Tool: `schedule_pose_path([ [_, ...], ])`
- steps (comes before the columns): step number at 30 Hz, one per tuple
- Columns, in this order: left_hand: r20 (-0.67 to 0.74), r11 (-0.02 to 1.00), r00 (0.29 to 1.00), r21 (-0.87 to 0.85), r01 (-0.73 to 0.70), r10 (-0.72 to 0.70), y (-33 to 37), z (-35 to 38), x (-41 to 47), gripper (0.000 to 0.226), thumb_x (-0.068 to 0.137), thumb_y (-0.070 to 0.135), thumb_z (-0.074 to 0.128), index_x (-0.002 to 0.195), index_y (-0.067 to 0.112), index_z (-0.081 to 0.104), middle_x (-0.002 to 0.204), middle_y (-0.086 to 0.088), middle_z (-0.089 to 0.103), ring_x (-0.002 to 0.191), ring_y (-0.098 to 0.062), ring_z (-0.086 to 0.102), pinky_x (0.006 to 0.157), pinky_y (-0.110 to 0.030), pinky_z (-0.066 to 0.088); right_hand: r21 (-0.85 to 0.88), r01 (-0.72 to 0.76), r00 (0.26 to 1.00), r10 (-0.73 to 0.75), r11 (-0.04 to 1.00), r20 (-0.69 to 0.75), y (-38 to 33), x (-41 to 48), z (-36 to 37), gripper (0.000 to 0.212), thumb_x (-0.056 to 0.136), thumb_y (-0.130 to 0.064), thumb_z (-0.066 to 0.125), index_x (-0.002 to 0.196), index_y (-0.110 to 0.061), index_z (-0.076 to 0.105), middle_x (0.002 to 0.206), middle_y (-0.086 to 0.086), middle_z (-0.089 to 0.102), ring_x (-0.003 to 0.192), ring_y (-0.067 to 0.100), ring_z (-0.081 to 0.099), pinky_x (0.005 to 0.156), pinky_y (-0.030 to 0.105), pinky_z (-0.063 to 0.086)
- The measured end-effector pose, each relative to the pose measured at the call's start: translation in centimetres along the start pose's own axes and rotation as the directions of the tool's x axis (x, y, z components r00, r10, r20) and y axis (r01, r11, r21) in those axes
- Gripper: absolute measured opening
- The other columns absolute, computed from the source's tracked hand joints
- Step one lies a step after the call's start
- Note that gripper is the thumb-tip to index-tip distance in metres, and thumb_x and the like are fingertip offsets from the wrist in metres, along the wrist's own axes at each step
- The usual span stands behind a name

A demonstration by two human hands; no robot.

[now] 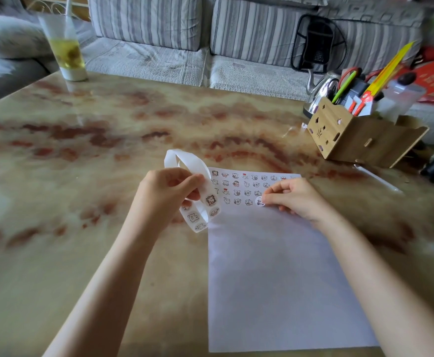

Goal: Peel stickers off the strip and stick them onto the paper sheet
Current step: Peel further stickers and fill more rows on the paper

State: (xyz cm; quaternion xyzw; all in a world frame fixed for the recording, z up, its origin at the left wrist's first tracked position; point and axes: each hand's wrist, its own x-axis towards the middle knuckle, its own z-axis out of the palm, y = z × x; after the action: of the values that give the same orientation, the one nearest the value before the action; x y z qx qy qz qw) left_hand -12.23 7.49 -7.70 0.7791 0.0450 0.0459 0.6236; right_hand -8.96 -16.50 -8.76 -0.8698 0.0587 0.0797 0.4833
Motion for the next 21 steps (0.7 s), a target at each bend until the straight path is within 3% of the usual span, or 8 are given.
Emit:
schedule_pose_path([
  [4,-0.003,1.0,1.0,0.004,0.004,-0.004,0.04,0.01,-0.02,0.015,0.083,0.022,0.066,0.069,0.021,0.073,0.064,0.002,0.072,0.069,-0.017,0.069,0.081,-0.04,0.057,-0.013,0.008,1.0,-0.009,1.0,-0.009,0.01,0.04,0.03,0.006,0.077,-0.007,0.075,0.079,-0.007,0.069,0.045,-0.013,0.058,0.038,-0.006,0.046,0.039,0.005,0.03],
  [13,0.003,1.0,1.0,0.001,0.002,-0.002,0.0,-0.06,-0.01,0.016,0.084,0.021,0.066,0.069,0.022,0.073,0.066,0.0,0.073,0.069,-0.017,0.069,0.079,-0.039,0.058,-0.067,0.006,1.0,-0.006,0.998,0.007,-0.13,0.17,-0.06,0.007,0.077,-0.011,0.076,0.077,-0.008,0.07,0.063,-0.002,0.063,0.038,-0.005,0.045,0.039,0.007,0.031],
  [21,0.0,1.0,1.0,0.008,0.005,-0.005,-0.01,-0.24,0.02,0.015,0.084,0.022,0.066,0.07,0.022,0.074,0.067,0.0,0.073,0.073,-0.024,0.07,0.082,-0.044,0.056,-0.091,0.016,1.0,-0.018,0.996,-0.021,0.5,0.63,0.31,0.006,0.078,-0.012,0.075,0.077,-0.01,0.07,0.062,-0.006,0.061,0.037,-0.006,0.045,0.039,0.007,0.03],
])
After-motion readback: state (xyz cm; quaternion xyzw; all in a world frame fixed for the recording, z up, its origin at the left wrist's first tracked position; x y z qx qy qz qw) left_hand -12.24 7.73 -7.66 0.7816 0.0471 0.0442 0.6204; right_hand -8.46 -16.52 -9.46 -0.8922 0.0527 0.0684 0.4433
